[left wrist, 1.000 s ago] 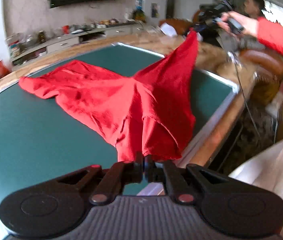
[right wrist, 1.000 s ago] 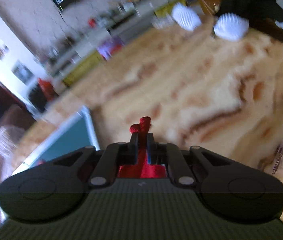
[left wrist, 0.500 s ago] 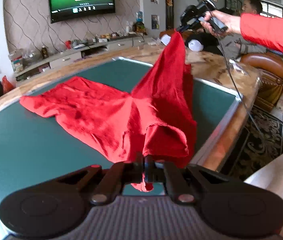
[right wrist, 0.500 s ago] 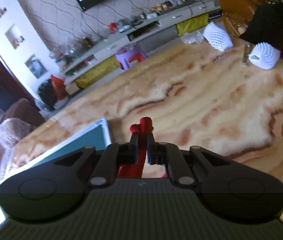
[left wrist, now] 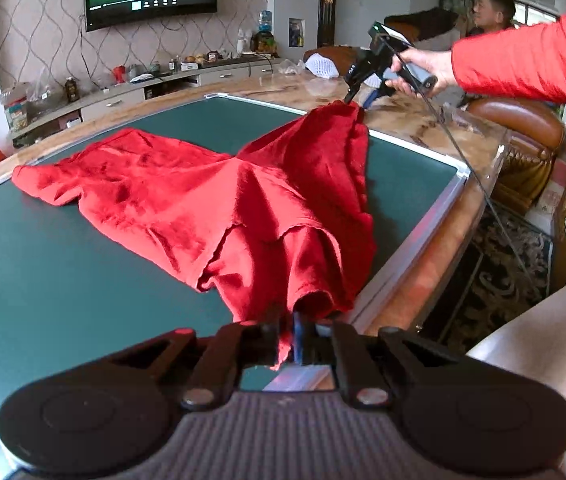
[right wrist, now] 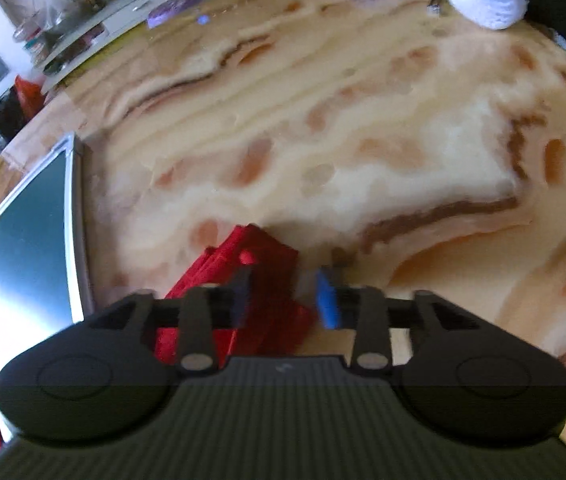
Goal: Fold clothes
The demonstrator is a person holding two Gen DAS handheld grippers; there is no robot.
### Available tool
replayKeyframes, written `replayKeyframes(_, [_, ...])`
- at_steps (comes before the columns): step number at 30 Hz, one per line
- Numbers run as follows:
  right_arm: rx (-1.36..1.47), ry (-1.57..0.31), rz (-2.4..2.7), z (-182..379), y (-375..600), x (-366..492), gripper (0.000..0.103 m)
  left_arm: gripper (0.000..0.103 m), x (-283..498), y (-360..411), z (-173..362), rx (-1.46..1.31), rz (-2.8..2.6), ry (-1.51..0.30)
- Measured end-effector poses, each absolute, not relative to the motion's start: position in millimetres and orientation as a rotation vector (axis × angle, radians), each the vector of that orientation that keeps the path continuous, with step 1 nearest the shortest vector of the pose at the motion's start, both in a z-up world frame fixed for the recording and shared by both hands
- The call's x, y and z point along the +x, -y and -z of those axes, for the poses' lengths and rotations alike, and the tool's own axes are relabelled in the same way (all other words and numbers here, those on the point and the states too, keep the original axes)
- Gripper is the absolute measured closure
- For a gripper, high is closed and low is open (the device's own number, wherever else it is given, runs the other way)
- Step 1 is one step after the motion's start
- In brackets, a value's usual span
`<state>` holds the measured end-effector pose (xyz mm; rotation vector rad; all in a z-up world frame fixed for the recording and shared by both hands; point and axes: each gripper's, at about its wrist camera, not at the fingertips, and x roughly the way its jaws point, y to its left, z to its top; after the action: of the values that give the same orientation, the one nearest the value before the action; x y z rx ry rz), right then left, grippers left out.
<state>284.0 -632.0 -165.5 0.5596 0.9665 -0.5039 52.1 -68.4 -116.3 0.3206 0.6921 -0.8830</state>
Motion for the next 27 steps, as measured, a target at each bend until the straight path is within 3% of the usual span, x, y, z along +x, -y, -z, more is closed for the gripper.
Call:
replayKeyframes(10, [0.641,-0.855,0.452,129.5,609.9,255.9,0.045,0.086,68.4,63.6,87.6,0.179,0.858,-0.620])
replayKeyframes(13, [0.655,-0.864,0.335,123.0,577.8,263.7,0.045,0.076,84.0,71.9,87.7,0.158,0.825,-0.645])
replayKeyframes(16, [0.614,-0.905,0.163,111.2,523.7,268.2,0.045,0.071,93.7,74.0,88.5,0.140,0.798,-0.655])
replayKeyframes(19, [0.465,-0.966,-0.053,97.2,444.4,267.4,0.045,0.059,94.5,71.1,87.1,0.120,0.800,-0.642])
replayKeyframes(27, [0.166,-1.011,-0.382,73.2,297.7,296.9,0.045,0.054,91.8,72.9,84.7,0.129,0.825,-0.599])
